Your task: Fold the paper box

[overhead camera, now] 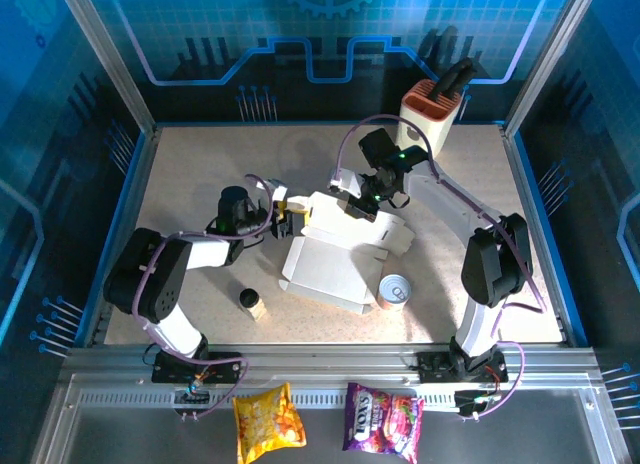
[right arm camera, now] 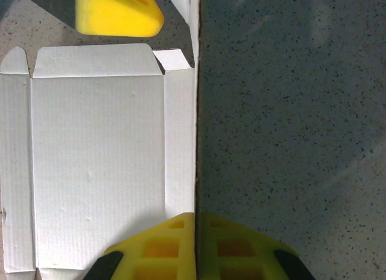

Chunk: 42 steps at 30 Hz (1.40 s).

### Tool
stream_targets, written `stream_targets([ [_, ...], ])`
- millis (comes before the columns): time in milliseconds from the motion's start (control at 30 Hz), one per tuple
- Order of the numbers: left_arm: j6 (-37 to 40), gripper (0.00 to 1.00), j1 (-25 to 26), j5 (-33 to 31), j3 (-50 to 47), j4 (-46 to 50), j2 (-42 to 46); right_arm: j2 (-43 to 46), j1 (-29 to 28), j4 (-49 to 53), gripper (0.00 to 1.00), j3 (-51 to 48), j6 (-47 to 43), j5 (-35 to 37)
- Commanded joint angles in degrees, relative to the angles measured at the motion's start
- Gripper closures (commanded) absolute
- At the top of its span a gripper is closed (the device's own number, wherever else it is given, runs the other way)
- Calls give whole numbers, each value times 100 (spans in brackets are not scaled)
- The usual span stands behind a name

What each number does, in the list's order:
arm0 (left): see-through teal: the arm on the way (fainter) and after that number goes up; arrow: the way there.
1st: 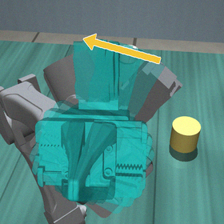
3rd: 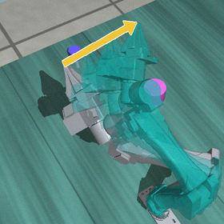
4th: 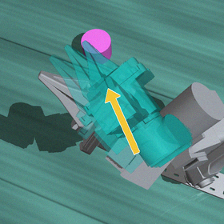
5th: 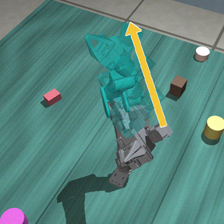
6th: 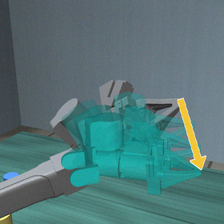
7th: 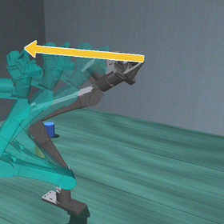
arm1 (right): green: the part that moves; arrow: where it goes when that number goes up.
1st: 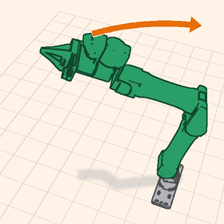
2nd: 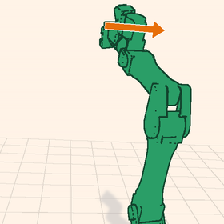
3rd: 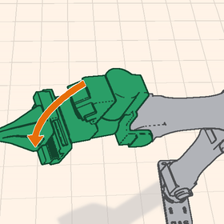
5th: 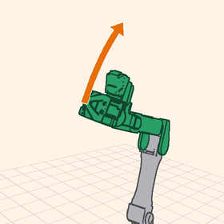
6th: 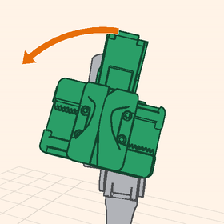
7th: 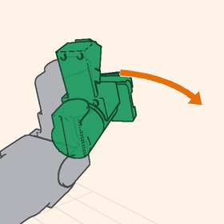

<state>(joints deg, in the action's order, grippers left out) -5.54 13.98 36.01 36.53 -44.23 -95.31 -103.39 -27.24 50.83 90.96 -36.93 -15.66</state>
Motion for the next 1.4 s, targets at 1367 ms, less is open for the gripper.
stream_targets([
  [1367, -68, 68, 457, -1364, -122, 612, -70, -639, -1406, -798, 99, 146, 2311, 2439],
])
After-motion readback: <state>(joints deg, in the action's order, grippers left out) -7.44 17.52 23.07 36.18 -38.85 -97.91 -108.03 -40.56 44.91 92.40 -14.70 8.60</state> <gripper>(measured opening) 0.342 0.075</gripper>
